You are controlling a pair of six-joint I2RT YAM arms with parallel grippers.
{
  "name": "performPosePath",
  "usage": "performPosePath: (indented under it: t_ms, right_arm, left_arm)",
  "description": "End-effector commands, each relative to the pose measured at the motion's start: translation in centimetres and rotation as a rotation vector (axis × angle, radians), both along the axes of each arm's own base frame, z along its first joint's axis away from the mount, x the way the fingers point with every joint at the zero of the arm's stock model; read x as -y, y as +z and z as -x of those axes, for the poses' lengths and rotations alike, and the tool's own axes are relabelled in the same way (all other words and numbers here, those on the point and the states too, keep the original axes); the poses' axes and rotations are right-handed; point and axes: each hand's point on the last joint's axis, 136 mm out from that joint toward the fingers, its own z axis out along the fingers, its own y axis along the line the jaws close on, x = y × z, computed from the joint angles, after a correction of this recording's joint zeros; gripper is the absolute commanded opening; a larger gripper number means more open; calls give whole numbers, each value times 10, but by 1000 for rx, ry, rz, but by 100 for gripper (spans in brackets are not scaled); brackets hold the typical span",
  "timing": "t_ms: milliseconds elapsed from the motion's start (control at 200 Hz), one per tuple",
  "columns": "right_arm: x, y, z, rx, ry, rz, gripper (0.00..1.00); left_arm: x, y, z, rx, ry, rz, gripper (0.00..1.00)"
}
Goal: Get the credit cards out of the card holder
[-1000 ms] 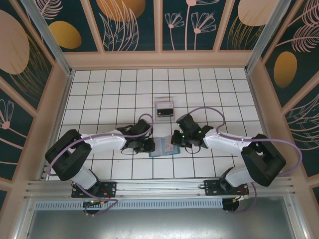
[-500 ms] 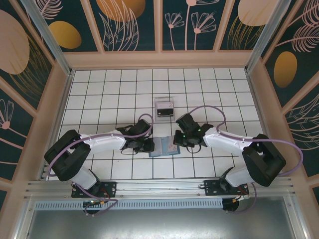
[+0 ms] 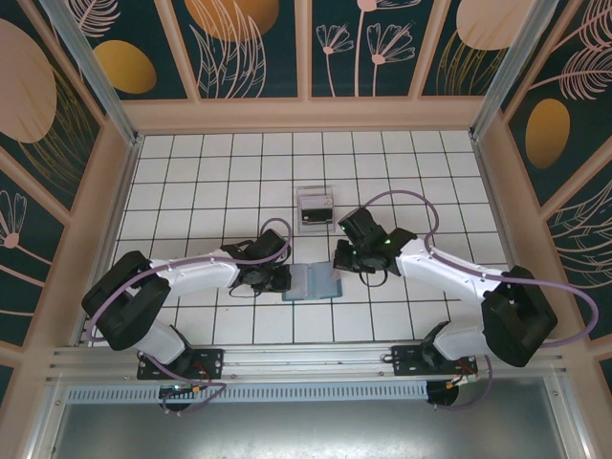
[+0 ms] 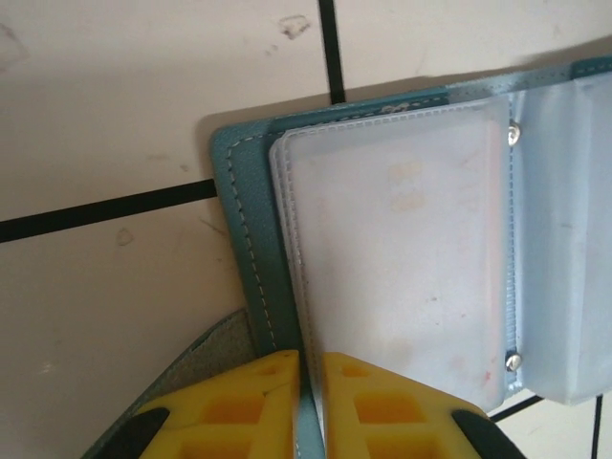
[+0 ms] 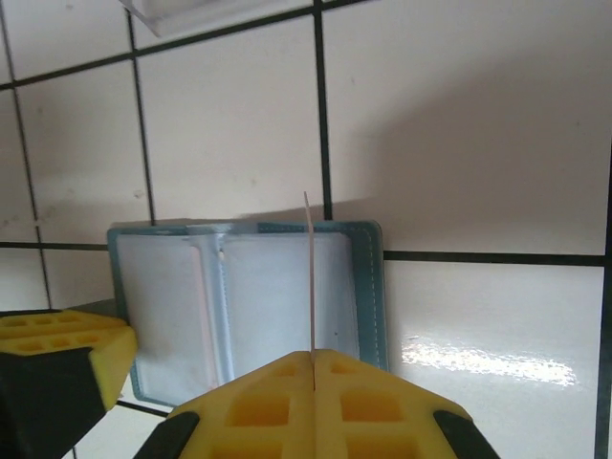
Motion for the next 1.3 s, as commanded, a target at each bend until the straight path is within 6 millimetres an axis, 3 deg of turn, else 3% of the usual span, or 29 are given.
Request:
performPosePath:
  t_ms: [0, 290, 415, 646, 911, 1296]
  right_arm:
    - [6, 21, -9, 72, 17, 27, 0]
    - [-8, 45, -21, 239, 310, 108, 0]
    - [-12, 43, -23, 260, 477, 192, 0]
    - [-12, 39, -28, 325, 823, 378, 0]
    - [-23, 51, -40, 453, 1168, 482, 0]
    - [-27, 69, -90, 528, 1376, 554, 0]
  left_arm:
    - [-20, -5, 2, -1, 10, -69, 16]
    - [-17, 9, -7, 27, 3, -52, 18]
    - [-14, 13, -9, 36, -2, -44, 25]
    - [-12, 20, -11, 46, 0, -31, 27]
    - [-15, 22, -14, 64, 30, -32, 27]
    - [-25, 27, -33, 78, 77, -9, 28]
